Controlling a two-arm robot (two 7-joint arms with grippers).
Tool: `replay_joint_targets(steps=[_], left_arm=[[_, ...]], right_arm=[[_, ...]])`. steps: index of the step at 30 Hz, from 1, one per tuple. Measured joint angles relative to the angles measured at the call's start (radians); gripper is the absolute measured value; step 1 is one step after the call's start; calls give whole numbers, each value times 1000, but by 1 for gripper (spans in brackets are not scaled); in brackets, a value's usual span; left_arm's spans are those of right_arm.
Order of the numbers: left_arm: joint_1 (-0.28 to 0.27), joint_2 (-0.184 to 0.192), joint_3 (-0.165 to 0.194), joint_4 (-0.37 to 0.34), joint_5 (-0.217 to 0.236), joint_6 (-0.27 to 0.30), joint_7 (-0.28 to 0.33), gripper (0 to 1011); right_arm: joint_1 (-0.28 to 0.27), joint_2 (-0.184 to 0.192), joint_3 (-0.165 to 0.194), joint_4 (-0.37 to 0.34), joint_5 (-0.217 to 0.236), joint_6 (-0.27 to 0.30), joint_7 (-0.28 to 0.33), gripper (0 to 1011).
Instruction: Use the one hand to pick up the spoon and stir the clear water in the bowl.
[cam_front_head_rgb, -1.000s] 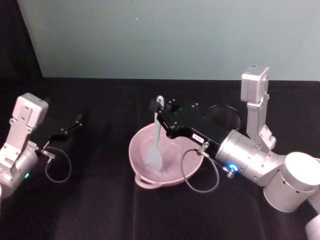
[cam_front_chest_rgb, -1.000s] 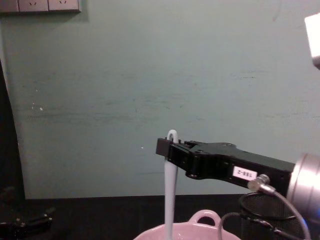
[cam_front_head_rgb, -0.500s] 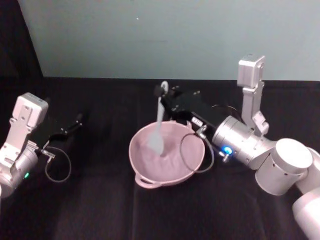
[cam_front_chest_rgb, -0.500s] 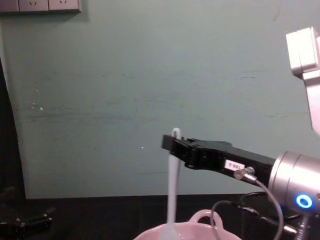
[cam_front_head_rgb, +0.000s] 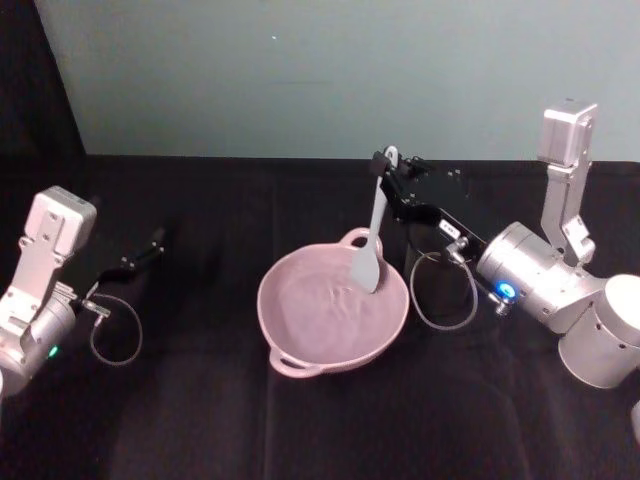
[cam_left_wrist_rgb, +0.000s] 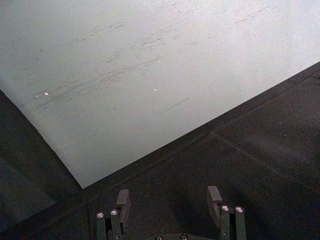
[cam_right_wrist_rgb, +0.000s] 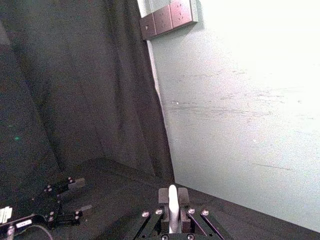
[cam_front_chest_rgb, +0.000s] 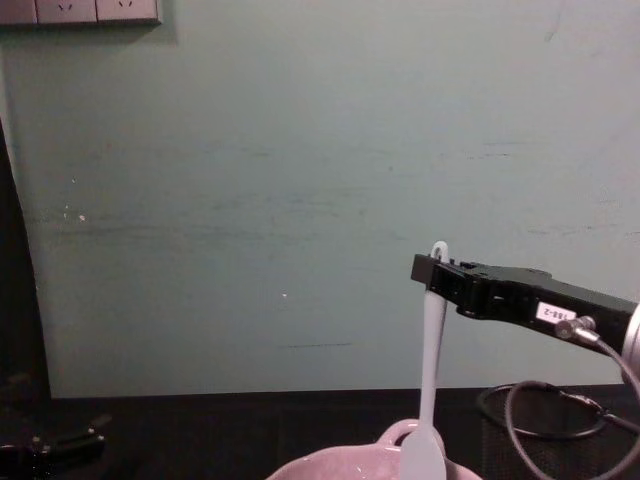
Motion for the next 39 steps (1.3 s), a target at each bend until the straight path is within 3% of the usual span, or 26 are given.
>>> replay_joint_targets(steps=[9, 21, 26, 39], left_arm=[[0, 0, 0, 0, 0, 0, 0, 1011], [0, 0, 0, 0, 0, 0, 0, 1011], [0, 0, 0, 0, 0, 0, 0, 1011], [0, 0, 0, 0, 0, 0, 0, 1011]], right_arm=[[-40, 26, -6, -58, -8, 18, 8, 121], [-75, 27, -93, -154, -26, 46, 51, 121], [-49, 3, -119, -137, -27, 46, 60, 121], [26, -55, -124, -3, -24, 19, 46, 121]])
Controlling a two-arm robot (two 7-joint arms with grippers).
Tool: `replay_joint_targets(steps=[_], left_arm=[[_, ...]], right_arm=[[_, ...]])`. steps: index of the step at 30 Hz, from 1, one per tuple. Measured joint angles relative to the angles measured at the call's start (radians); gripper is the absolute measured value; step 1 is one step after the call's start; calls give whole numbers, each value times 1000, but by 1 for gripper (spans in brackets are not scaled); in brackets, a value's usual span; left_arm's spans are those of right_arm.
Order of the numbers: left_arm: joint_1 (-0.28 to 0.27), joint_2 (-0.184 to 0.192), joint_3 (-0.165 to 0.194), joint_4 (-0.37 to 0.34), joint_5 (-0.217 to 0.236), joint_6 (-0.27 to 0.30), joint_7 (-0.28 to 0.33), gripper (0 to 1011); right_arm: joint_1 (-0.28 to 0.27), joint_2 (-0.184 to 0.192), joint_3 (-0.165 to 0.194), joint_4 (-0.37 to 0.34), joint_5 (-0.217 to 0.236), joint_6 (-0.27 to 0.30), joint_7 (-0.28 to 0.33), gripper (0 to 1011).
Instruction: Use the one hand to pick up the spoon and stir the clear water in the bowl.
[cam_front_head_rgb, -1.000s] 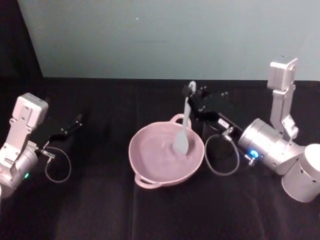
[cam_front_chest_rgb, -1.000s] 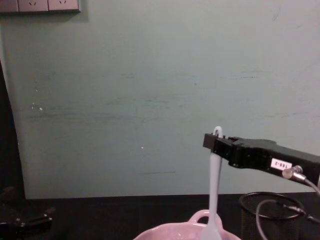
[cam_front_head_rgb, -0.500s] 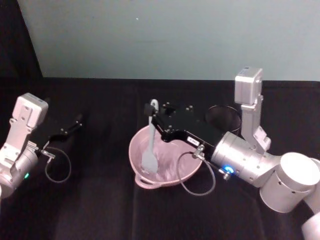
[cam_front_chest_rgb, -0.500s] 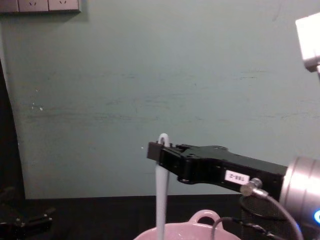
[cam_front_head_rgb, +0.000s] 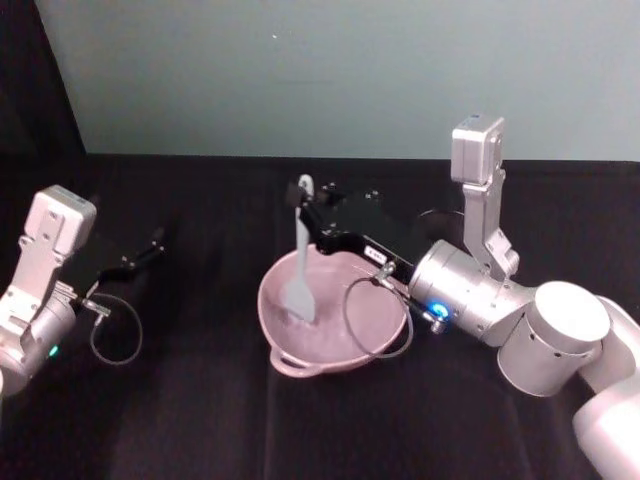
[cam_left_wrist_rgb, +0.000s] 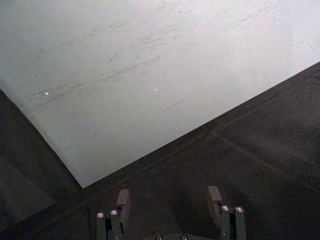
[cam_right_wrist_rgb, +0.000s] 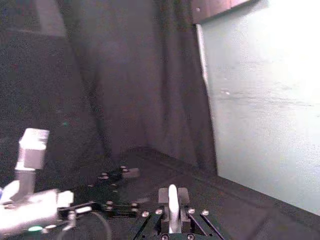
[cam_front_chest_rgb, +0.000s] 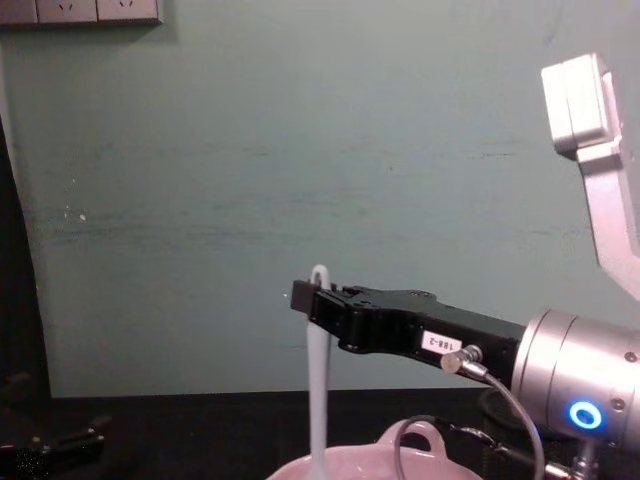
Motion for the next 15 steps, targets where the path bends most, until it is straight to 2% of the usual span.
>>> replay_joint_targets(steps=[3, 6, 15], left_arm=[[0, 0, 0, 0, 0, 0, 0, 1011], [0, 0, 0, 0, 0, 0, 0, 1011], [0, 0, 0, 0, 0, 0, 0, 1011]], right_arm=[[15, -6, 14, 39, -7, -10, -14, 121], [17, -2, 27, 48, -16, -15, -27, 121], [-10, 42, 89, 8, -48, -25, -71, 121]])
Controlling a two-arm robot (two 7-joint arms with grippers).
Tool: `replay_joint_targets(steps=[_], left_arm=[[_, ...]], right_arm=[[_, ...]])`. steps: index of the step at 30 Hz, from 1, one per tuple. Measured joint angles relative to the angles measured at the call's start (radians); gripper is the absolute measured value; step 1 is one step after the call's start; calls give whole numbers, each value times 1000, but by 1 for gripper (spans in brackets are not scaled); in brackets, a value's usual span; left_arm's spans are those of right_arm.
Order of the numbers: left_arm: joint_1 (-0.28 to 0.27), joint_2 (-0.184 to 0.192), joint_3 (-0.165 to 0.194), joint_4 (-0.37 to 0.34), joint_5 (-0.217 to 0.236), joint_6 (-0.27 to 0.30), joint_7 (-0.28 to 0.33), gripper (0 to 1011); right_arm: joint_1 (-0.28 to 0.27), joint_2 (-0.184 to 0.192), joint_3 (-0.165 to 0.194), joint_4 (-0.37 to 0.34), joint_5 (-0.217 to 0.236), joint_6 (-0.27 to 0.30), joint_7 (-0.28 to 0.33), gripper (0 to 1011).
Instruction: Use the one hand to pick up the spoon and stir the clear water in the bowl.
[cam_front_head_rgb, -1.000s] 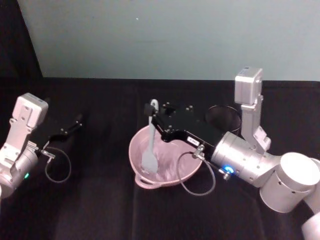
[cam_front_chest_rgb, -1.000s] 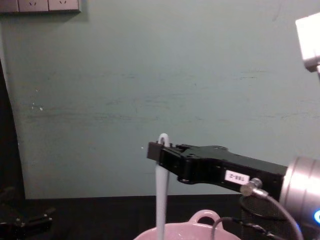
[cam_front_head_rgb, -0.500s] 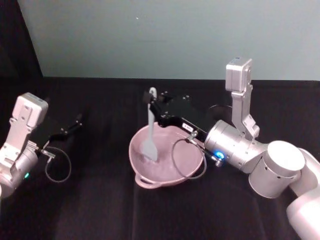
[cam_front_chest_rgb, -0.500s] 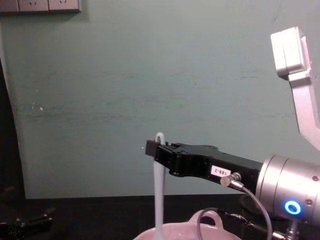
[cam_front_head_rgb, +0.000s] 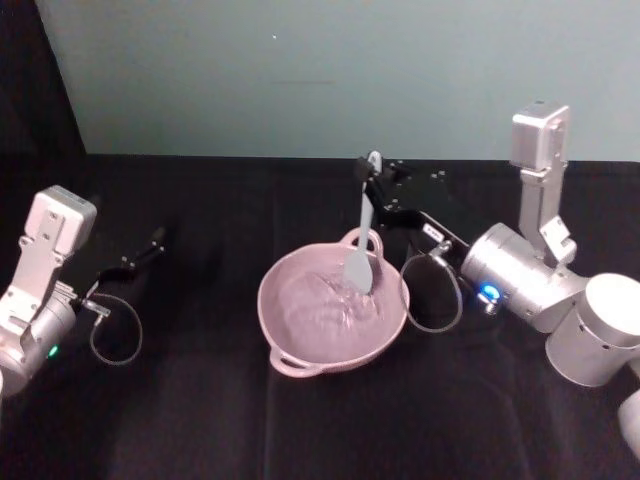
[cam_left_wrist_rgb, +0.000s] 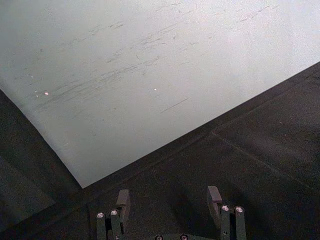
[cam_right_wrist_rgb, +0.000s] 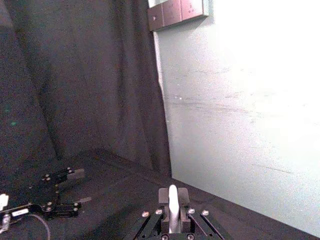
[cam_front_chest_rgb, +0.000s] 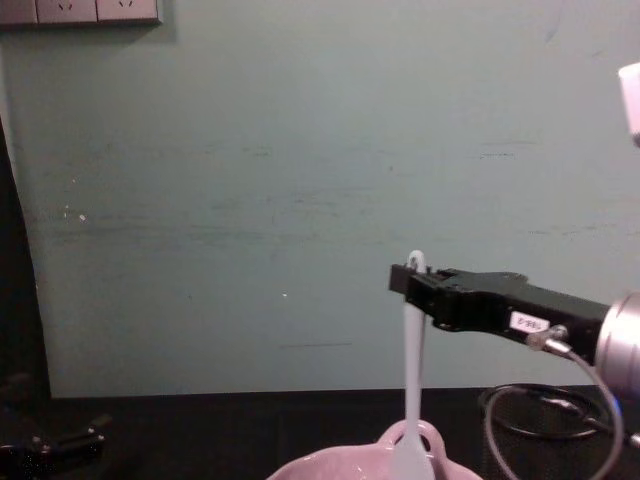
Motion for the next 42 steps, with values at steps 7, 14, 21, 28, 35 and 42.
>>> replay_joint_targets(steps=[7, 14, 21, 28, 35, 42], left_arm=[[0, 0, 0, 0, 0, 0, 0, 1011], [0, 0, 0, 0, 0, 0, 0, 1011], [0, 0, 0, 0, 0, 0, 0, 1011], [0, 0, 0, 0, 0, 0, 0, 1011], [0, 0, 0, 0, 0, 0, 0, 1011], [0, 0, 0, 0, 0, 0, 0, 1011]], right_arm=[[-27, 18, 27, -34, -4, 2, -1, 121], [-51, 28, 34, -66, -13, 8, 0, 121], [-78, 37, 45, -113, -14, 9, 5, 121], [-72, 51, 60, -169, 0, 17, 17, 121], [-47, 92, 87, -262, 12, 51, 19, 121], [-7, 133, 112, -298, 30, 100, 12, 121]])
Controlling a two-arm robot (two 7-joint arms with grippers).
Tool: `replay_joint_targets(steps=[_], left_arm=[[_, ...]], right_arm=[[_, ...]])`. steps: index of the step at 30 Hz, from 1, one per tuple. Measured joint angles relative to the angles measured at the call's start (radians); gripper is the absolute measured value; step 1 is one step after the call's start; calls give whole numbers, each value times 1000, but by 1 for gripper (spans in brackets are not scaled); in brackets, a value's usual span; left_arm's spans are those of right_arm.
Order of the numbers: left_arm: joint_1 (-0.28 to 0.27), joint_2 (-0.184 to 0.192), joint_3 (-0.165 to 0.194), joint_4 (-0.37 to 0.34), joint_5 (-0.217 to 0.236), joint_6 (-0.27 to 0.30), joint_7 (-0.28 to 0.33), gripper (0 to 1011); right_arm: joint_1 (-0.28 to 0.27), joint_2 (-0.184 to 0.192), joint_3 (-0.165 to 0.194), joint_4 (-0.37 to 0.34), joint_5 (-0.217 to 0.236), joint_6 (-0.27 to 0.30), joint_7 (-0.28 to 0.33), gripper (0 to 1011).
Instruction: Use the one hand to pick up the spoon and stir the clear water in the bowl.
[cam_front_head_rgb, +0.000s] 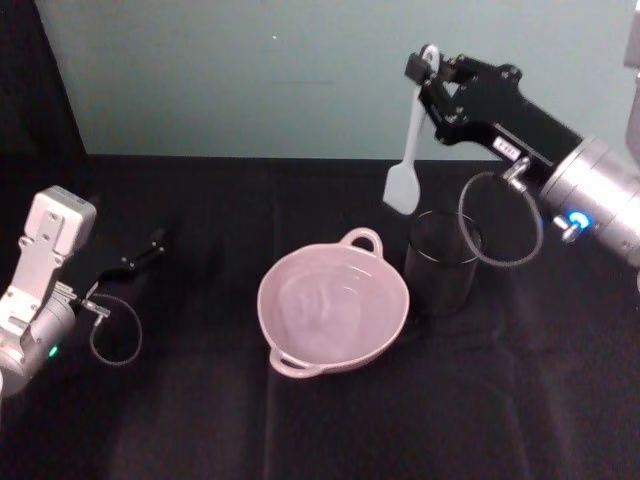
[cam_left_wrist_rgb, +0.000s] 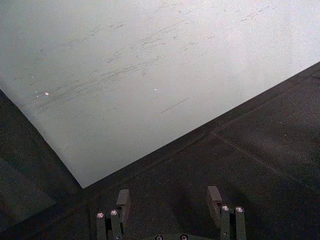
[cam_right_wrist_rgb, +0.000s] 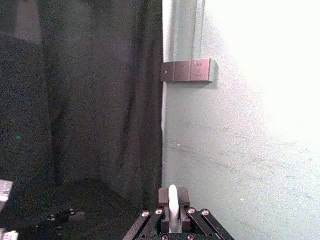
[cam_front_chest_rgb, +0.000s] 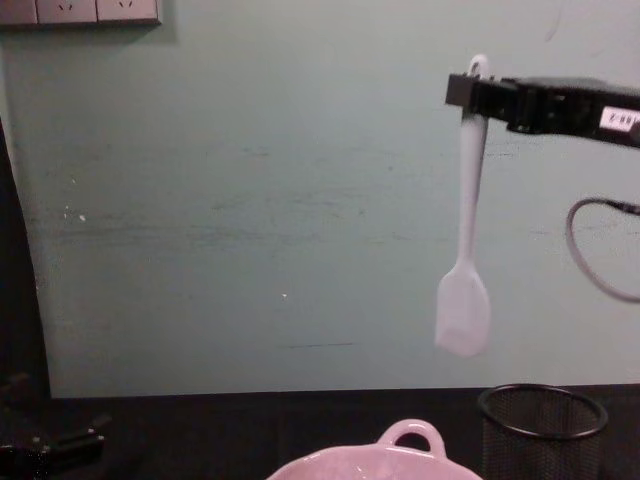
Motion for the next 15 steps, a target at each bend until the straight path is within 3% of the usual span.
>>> replay_joint_targets(steps=[8, 15], left_arm=[[0, 0, 0, 0, 0, 0, 0, 1011], [0, 0, 0, 0, 0, 0, 0, 1011]], right_arm=[[44, 37, 13, 3, 6, 49, -13, 121], [59, 44, 10, 38, 11, 72, -25, 121]])
